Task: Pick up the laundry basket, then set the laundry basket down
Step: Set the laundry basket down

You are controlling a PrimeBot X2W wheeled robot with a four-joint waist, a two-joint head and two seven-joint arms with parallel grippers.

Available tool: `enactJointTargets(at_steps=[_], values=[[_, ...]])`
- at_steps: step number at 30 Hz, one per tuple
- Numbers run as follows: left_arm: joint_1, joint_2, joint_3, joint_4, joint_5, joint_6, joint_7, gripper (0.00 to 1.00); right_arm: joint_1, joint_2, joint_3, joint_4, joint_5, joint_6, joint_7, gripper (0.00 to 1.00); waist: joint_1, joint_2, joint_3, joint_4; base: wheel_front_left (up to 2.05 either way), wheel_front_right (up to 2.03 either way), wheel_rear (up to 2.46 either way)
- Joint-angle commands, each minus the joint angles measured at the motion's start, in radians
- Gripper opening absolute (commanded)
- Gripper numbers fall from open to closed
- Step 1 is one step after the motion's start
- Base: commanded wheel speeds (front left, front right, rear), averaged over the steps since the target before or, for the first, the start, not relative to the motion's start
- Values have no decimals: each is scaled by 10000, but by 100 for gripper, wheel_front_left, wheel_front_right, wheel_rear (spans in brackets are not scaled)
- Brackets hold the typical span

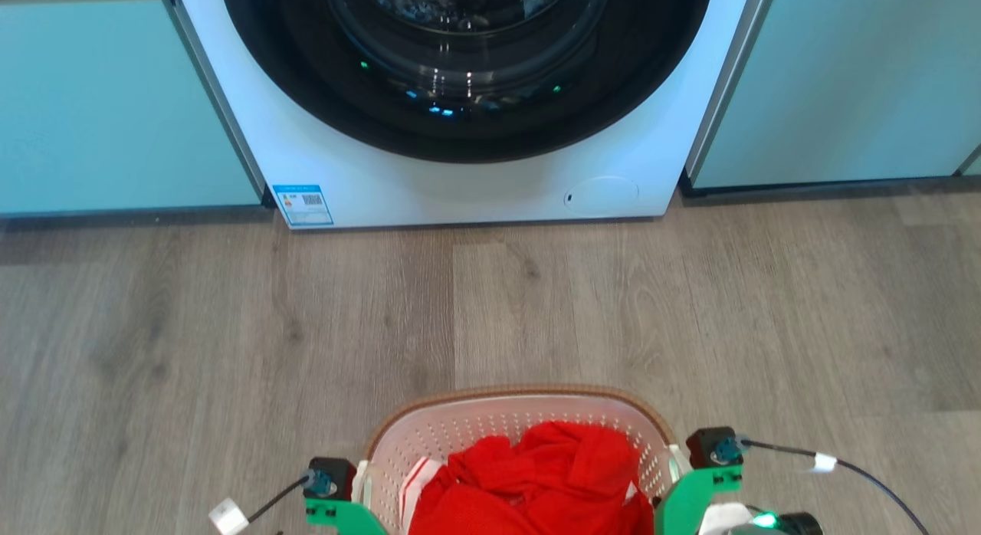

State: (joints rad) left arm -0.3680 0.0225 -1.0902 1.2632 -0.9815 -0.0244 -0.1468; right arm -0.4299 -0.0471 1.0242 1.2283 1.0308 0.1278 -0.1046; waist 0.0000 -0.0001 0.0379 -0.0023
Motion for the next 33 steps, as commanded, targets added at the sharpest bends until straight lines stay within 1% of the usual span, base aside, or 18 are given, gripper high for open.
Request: enactJointTargets(at_steps=[1,7,11,13,22,33], values=[[-645,277,76,-26,-22,138,-174,0,-400,-31,240,-82,-43,29,-154,0,0,1,112,4,0,0,0],[-1131,277,10,13,9,137,-235,0,-936,-31,296,14,36,29,-225,0,0,1,685,22,0,0,0],[-1848,316,25,89,66,135,-322,0,-1663,-31,271,123,77,29,-349,0,0,1,1460,31,0,0,0],[-2001,325,28,100,79,136,-344,0,-1824,-31,260,146,85,29,-380,0,0,1,1616,34,0,0,0],[-3611,383,120,165,168,150,-558,0,-3533,-31,290,395,-166,29,-667,0,0,1,3465,71,0,0,0],[-5635,388,166,206,348,140,-806,0,-5425,-31,-30,610,-540,29,-1080,0,0,1,5925,274,0,0,0]])
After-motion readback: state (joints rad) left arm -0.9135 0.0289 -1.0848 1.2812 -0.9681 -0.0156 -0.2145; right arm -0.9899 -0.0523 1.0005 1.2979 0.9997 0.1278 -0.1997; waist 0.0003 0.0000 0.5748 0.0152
